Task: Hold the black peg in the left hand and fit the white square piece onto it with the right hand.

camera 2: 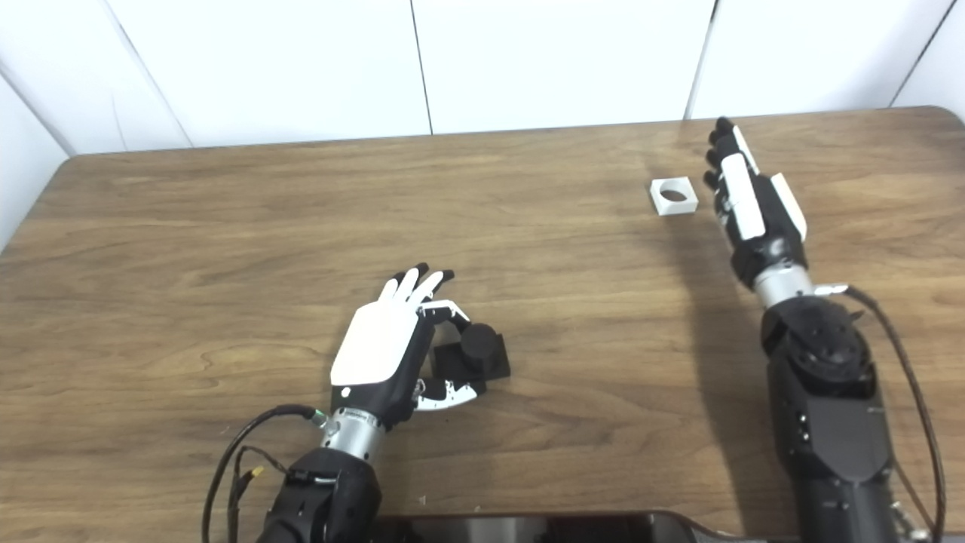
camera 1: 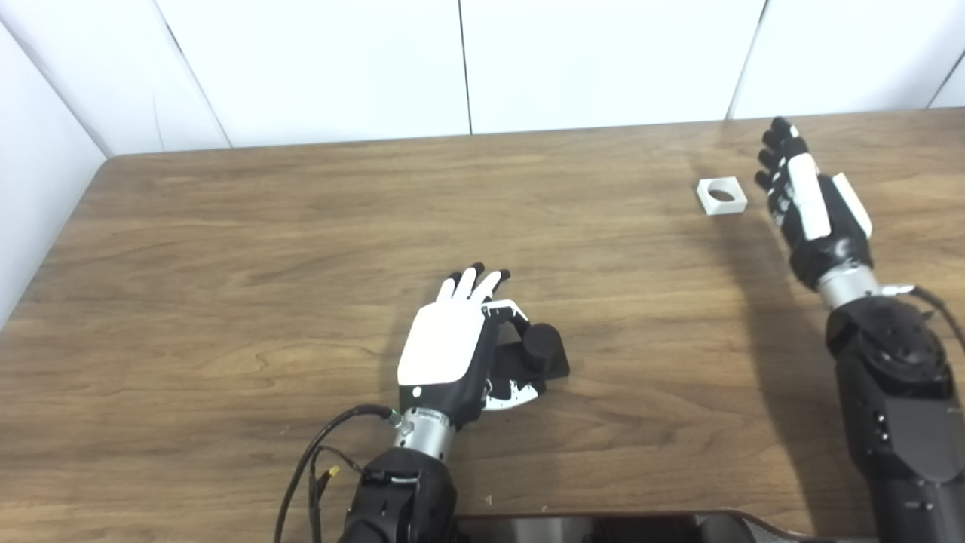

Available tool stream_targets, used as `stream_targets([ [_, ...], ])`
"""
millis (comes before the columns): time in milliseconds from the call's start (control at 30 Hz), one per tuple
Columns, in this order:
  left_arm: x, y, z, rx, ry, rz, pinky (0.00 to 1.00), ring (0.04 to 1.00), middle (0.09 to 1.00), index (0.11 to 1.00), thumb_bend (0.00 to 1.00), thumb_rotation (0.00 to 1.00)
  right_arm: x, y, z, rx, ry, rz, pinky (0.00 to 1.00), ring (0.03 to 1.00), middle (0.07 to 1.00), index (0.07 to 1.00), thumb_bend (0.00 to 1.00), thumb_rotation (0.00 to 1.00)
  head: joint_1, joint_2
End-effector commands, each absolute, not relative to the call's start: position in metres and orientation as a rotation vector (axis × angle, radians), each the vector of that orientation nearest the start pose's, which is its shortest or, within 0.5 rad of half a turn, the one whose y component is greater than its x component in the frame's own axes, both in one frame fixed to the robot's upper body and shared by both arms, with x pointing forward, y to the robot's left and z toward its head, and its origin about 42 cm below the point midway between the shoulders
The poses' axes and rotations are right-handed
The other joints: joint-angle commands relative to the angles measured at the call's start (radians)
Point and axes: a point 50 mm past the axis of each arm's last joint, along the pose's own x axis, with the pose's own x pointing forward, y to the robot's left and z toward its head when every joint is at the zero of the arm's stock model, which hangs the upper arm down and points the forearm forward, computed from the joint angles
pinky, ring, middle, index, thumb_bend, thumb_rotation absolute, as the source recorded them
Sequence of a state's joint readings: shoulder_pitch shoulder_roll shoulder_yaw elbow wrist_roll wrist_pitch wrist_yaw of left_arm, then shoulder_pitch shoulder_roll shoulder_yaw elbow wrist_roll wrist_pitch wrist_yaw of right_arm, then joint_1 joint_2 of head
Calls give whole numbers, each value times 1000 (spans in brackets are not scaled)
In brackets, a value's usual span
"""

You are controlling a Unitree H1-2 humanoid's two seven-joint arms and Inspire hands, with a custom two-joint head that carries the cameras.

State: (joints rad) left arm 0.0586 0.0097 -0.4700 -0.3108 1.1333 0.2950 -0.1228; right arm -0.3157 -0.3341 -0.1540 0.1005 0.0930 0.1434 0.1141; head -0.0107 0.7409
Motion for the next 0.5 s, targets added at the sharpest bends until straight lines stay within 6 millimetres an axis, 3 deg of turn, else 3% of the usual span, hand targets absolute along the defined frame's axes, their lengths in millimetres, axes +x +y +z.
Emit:
stream_targets([
  [0, 237, 106, 135, 1092, -75, -254, 1000, 1000, 939, 495, 508, 64, 399, -343, 221, -236, -175, -19, 1000, 1000, 1000, 1000, 650, 903, -2, 1],
  [467, 236, 106, 135, 1089, -78, -247, 1000, 1000, 938, 495, 508, 63, 432, -369, 236, -445, -144, -7, 1000, 1000, 1000, 1000, 621, 700, -8, -4],
])
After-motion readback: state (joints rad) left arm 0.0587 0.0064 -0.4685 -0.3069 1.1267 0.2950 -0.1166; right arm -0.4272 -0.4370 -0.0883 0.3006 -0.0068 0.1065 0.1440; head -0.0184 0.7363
